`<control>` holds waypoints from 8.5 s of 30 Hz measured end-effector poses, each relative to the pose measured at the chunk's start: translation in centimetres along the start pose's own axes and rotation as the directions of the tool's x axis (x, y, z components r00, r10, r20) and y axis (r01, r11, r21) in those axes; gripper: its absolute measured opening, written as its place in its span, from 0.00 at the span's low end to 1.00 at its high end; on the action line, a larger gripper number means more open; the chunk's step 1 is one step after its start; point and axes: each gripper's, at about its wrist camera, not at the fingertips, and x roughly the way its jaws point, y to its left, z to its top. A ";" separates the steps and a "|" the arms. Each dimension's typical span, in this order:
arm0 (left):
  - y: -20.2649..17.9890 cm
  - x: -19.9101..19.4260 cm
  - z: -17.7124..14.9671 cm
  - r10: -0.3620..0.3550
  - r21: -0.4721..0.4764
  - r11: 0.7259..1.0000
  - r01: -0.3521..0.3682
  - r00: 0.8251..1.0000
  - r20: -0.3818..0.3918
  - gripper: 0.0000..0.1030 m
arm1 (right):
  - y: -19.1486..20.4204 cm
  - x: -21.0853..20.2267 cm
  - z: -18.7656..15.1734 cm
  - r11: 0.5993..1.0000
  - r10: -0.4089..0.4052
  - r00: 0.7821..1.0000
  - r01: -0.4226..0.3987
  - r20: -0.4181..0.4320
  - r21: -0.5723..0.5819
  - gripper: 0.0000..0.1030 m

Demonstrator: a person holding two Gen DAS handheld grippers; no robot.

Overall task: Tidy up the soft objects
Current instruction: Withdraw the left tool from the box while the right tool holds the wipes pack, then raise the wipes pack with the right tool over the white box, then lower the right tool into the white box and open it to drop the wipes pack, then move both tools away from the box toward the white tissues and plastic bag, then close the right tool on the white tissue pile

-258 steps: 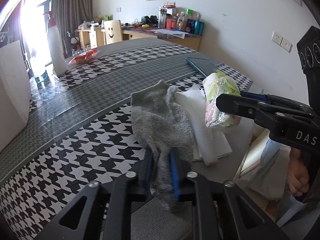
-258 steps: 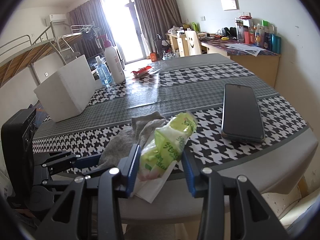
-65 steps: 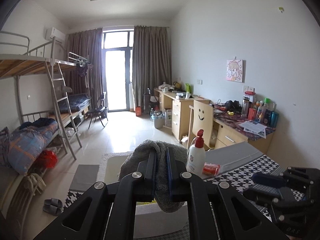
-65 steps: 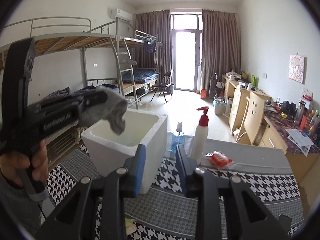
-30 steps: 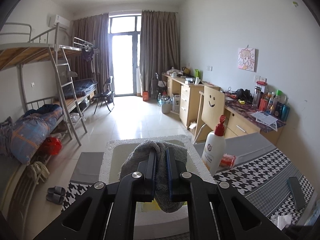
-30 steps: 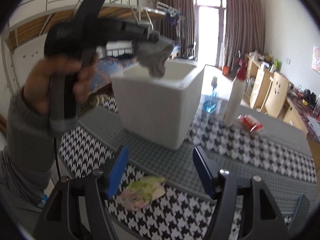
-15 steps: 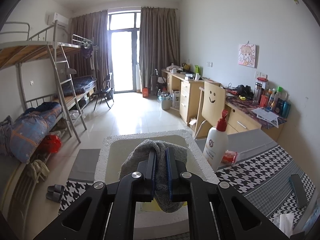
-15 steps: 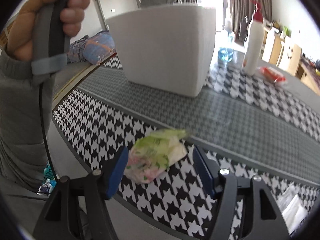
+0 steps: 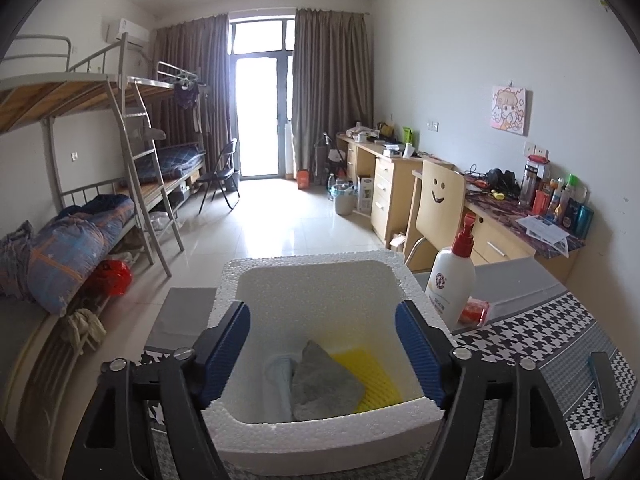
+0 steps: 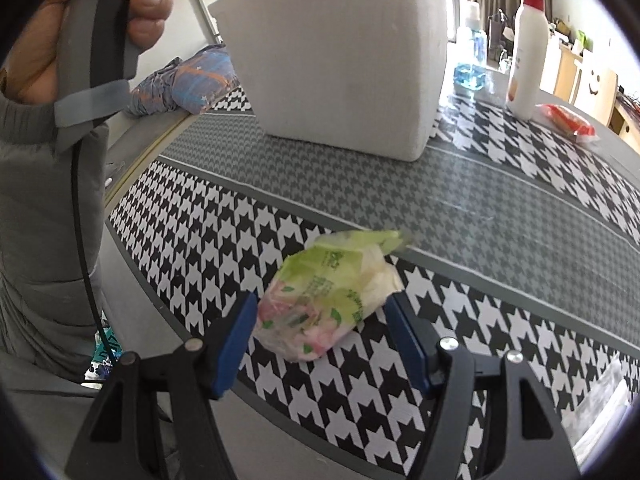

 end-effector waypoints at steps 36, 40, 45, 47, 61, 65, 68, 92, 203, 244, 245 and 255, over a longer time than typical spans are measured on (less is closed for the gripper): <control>0.1 -6.6 -2.8 -0.015 -0.016 1.000 0.016 0.994 0.109 0.99 | -0.5 -4.5 2.8 0.994 -0.110 0.983 0.111 0.146 0.005 0.40; -0.3 -7.0 -3.3 -0.018 -0.012 1.000 0.020 0.994 0.110 0.99 | -0.7 -5.5 3.4 0.992 -0.122 0.976 0.123 0.181 0.003 0.40; -0.6 -7.3 -3.7 -0.020 0.000 1.000 0.020 0.994 0.109 0.99 | -0.7 -7.1 4.4 0.989 -0.146 0.963 0.150 0.226 0.001 0.40; -0.7 -7.4 -4.0 -0.022 0.001 1.000 0.022 0.994 0.108 0.99 | -0.7 -7.8 4.8 0.988 -0.151 0.956 0.156 0.252 0.000 0.40; -0.3 -8.4 -5.7 -0.022 -0.031 0.999 0.026 0.993 0.119 0.99 | -0.5 -9.9 7.6 0.985 -0.156 0.924 0.172 0.349 -0.014 0.40; -0.1 -8.4 -6.3 -0.026 -0.038 0.999 0.030 0.993 0.112 0.99 | -0.6 -10.2 8.8 0.985 -0.153 0.916 0.171 0.372 -0.017 0.40; 0.1 -8.4 -6.6 -0.028 -0.044 0.999 0.033 0.993 0.111 0.99 | -0.6 -10.4 9.4 0.986 -0.144 0.914 0.167 0.380 -0.027 0.40; 0.1 -7.9 -8.1 -0.032 -0.042 0.998 0.036 0.997 0.076 0.99 | -1.2 -8.1 15.1 0.990 -0.108 0.925 0.135 0.364 -0.049 0.40; -9.7 -11.0 -10.9 -0.300 0.047 0.953 0.299 0.954 0.020 0.99 | -4.9 -16.7 -4.3 0.937 -0.345 0.807 0.266 0.479 0.227 0.88; -16.4 -7.5 -14.5 -0.455 0.116 0.875 0.470 0.880 -0.134 0.99 | -8.3 -15.5 -12.2 0.837 -0.507 0.806 0.377 0.305 0.396 0.88; -16.6 -7.4 -14.6 -0.463 0.117 0.870 0.479 0.875 -0.140 0.99 | -8.4 -15.4 -12.4 0.837 -0.506 0.810 0.377 0.298 0.397 0.88; -16.7 -6.8 -15.3 -0.456 0.107 0.873 0.475 0.875 -0.163 0.99 | -8.8 -13.9 -12.8 0.855 -0.456 0.852 0.338 0.256 0.394 0.69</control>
